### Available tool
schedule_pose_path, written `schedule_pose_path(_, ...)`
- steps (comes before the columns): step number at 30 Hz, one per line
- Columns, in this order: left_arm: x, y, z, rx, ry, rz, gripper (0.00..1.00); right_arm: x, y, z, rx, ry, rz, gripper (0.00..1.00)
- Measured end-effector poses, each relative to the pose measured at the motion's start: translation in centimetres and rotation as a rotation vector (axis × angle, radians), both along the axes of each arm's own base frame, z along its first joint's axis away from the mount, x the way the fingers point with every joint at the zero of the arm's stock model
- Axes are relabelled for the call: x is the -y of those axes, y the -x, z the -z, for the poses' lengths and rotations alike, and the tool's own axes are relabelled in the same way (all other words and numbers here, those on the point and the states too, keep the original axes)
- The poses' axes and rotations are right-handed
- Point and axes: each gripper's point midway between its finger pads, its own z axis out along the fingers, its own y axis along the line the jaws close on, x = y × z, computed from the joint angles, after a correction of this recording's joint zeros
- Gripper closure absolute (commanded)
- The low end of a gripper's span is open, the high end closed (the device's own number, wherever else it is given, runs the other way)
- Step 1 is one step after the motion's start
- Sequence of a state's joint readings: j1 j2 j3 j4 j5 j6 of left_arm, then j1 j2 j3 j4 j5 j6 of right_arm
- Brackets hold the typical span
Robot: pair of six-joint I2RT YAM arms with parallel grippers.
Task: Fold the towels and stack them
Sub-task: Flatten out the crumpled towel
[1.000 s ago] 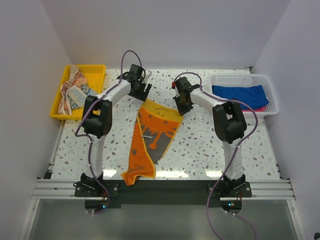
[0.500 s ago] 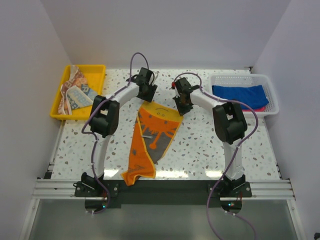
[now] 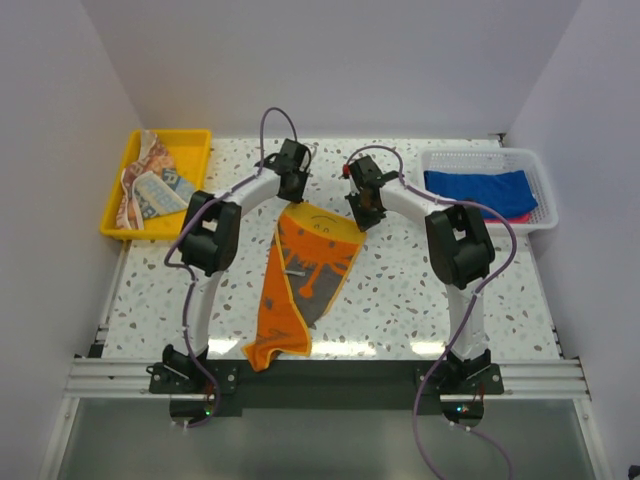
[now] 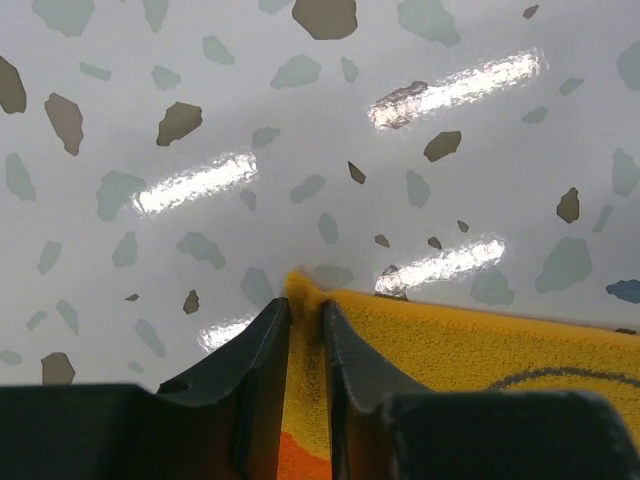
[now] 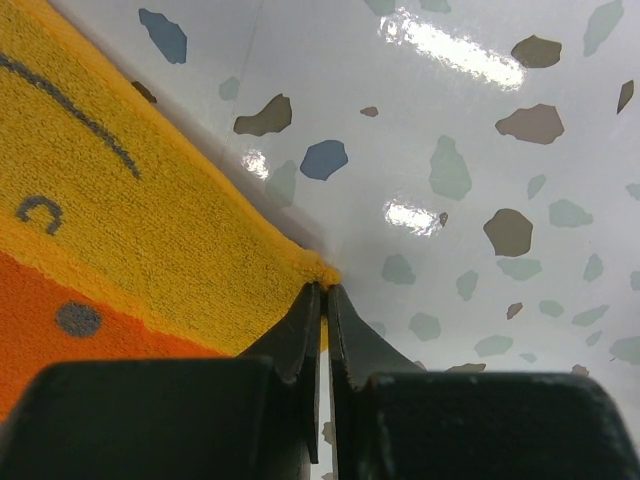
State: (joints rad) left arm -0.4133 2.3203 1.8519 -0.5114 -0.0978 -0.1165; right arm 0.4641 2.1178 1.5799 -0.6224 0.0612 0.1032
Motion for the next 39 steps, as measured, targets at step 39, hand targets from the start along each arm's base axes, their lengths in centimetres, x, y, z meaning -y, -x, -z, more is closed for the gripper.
schedule_pose_path(39,-1.2,16.0,-44.7,0.919,0.397,0.067,1.00,3.8,6.5,-45.3,0.990,-0.277,-0.160,1.00)
